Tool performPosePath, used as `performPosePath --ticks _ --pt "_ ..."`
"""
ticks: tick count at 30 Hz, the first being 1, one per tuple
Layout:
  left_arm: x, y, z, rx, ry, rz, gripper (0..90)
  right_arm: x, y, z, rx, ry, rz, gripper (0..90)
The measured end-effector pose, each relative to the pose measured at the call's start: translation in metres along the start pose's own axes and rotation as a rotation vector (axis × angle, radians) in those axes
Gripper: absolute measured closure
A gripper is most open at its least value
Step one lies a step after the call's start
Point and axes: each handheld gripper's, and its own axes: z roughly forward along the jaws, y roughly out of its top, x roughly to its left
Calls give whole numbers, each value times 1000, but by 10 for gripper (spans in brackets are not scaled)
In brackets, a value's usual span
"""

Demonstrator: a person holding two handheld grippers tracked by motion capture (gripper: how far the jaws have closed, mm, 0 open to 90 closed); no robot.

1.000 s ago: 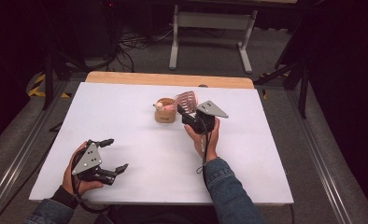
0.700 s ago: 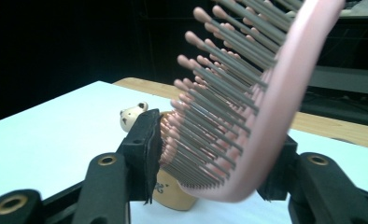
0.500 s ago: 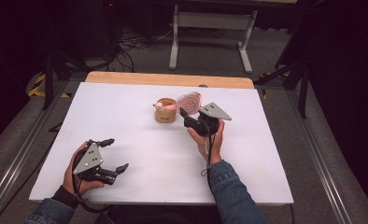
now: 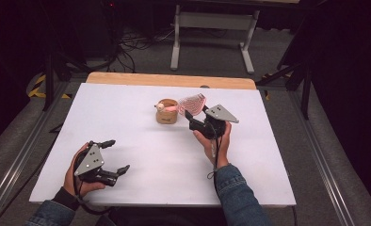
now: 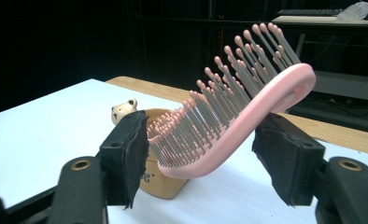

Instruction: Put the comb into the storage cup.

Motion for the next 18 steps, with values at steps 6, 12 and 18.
performPosePath --ticks 6,12,18 --pt "0 0 0 2 1 -2 57 -2 1 -3 -2 0 2 310" --pt "0 0 -1 -5 8 -4 57 -1 4 -4 5 -13 -17 226" --pt "0 0 -1 0 3 2 57 -1 5 -6 14 -28 -18 173"
